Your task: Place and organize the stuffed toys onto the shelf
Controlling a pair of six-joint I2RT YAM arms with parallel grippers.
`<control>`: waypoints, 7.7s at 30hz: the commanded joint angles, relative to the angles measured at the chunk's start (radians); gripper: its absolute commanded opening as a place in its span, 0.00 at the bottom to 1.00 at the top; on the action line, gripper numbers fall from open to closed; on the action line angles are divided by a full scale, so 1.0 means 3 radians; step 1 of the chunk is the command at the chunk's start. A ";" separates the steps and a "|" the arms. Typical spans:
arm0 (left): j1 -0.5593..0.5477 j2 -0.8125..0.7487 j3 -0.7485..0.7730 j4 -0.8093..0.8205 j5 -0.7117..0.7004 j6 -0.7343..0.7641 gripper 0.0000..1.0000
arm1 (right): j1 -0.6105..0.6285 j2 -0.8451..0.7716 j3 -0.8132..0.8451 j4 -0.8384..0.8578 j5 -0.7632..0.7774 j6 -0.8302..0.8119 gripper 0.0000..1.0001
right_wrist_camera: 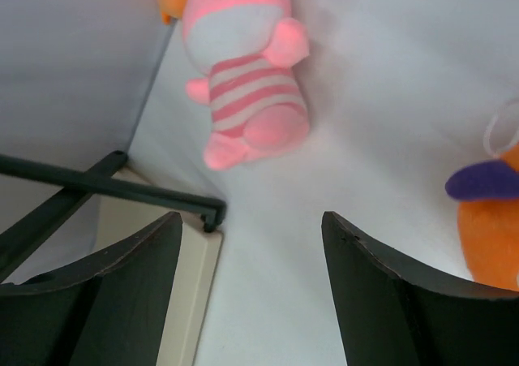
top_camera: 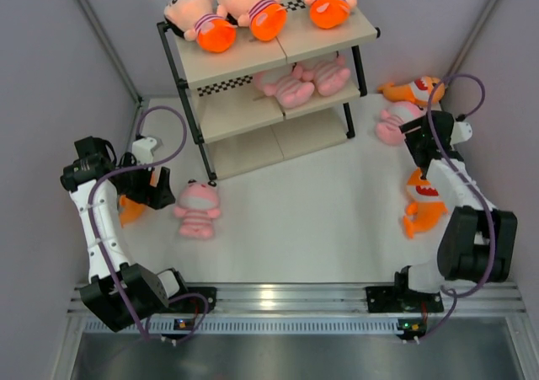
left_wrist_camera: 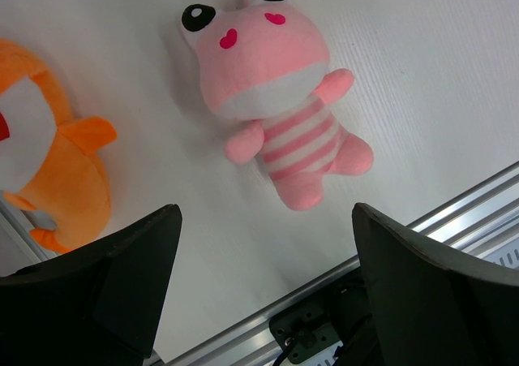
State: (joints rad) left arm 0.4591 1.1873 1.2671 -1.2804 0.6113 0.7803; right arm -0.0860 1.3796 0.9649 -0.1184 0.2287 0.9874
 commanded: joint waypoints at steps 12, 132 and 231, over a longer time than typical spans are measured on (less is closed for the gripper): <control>0.0004 0.0030 0.0087 -0.0022 -0.0049 -0.0065 0.92 | -0.0255 0.1726 0.0981 0.0590 -0.0829 0.0022 0.68; 0.0004 -0.0015 -0.0010 -0.0027 -0.0054 0.0058 0.92 | 0.2399 0.1087 0.2060 0.0308 -0.0645 -0.0142 0.00; 0.0004 0.0000 -0.0148 -0.0047 -0.0131 0.0140 0.92 | 0.1744 0.1200 0.1923 0.0697 0.0010 -0.0024 0.00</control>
State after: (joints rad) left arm 0.4591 1.1934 1.2320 -1.2808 0.5629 0.8024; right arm 0.4503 1.8019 1.5631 0.0364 0.2237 1.0145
